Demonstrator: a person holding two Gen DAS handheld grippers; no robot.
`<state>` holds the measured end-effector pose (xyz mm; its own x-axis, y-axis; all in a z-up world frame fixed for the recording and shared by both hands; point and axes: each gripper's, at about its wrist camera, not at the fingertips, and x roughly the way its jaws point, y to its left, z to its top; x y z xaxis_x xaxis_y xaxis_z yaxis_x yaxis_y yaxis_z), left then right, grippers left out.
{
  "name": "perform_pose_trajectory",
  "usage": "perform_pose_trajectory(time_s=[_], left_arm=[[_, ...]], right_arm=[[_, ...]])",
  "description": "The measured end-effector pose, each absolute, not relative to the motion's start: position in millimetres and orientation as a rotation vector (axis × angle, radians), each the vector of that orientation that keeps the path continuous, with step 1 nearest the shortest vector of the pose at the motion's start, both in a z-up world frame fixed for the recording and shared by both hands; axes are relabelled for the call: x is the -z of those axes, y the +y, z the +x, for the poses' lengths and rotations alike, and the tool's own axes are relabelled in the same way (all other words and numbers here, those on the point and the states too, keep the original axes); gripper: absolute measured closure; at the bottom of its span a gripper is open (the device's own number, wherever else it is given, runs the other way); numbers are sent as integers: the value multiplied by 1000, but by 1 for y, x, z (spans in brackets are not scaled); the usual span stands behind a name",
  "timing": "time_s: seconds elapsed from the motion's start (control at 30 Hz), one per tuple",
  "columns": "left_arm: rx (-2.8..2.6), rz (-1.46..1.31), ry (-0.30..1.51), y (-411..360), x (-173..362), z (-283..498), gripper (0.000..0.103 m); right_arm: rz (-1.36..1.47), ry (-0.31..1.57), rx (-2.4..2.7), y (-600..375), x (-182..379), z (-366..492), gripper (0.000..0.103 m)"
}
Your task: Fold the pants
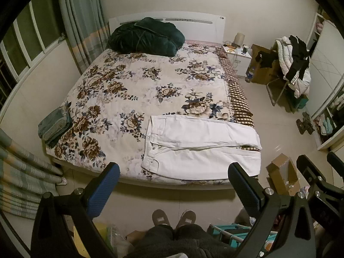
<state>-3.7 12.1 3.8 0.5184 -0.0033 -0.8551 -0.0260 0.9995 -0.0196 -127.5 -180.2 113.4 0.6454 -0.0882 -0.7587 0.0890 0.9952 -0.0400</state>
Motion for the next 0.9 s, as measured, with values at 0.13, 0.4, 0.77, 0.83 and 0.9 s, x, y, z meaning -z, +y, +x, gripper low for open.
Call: perform_pose_trajectory(time_s=[0.13, 0.4, 0.77, 0.83, 0.9], left_arm=[[-16, -32, 1022, 13, -6, -5, 0], [-14, -33, 1018, 12, -11, -1, 0], [-13, -35, 1010, 13, -11, -3, 0], [-16, -35, 1009, 13, -11, -3, 0], [-16, -36, 1009, 13, -20, 2, 0]], right_arm=[[-3, 861, 92, -167, -112, -125, 0], [-5, 857, 93, -165, -116, -122, 0], [-6, 853, 87, -163, -118, -124, 0], [-6, 851, 89, -164, -117, -124, 0], [-7, 851, 87, -162, -118, -125, 0]])
